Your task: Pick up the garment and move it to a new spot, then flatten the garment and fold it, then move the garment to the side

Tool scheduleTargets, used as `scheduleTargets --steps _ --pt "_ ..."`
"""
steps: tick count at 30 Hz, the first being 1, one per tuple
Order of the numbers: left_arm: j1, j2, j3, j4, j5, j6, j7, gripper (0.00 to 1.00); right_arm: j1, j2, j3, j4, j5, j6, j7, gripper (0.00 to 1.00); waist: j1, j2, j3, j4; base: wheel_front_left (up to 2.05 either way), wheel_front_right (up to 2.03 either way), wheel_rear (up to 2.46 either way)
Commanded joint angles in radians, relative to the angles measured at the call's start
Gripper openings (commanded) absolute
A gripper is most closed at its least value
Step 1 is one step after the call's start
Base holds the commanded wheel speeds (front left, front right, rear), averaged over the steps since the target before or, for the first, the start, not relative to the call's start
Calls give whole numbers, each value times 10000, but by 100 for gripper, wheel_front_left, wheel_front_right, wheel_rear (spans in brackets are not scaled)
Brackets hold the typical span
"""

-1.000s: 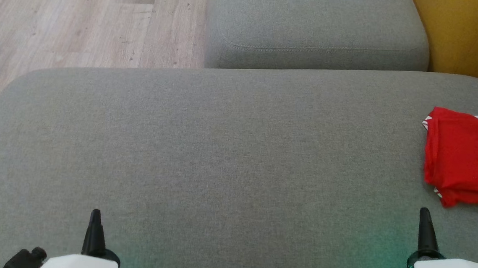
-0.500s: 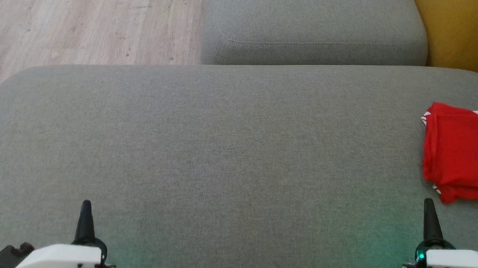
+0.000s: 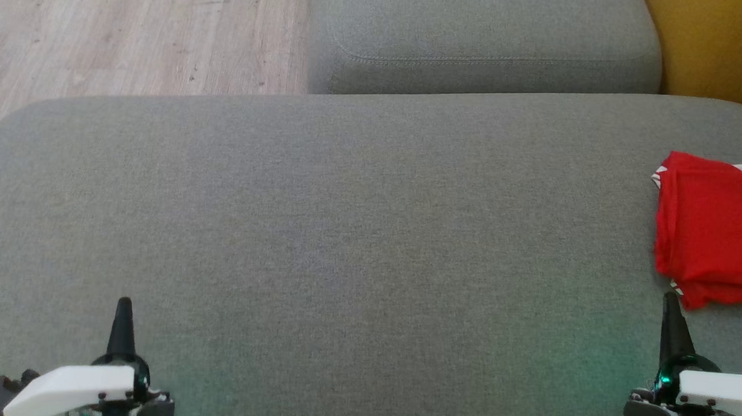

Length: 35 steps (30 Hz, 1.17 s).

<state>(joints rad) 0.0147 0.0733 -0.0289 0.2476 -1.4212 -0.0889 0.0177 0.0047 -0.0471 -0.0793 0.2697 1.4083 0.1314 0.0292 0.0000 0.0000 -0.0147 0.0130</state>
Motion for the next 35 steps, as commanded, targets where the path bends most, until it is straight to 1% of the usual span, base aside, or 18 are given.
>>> scheduleTargets --steps 1,18,35 --pt "-668 98 430 -252 -313 -90 102 0 -569 -222 107 -311 328 -6 134 0 0 0 15 -11 0 0 0" --pt "-1192 74 1004 -46 -2227 -418 615 0 -1103 -220 -85 -265 2219 -7 631 0 0 0 179 -130 0 0 0" --pt "-1198 18 1081 -41 -2162 -418 678 0 -1107 -183 -138 -261 2175 -7 673 0 0 0 179 -130 0 0 0"
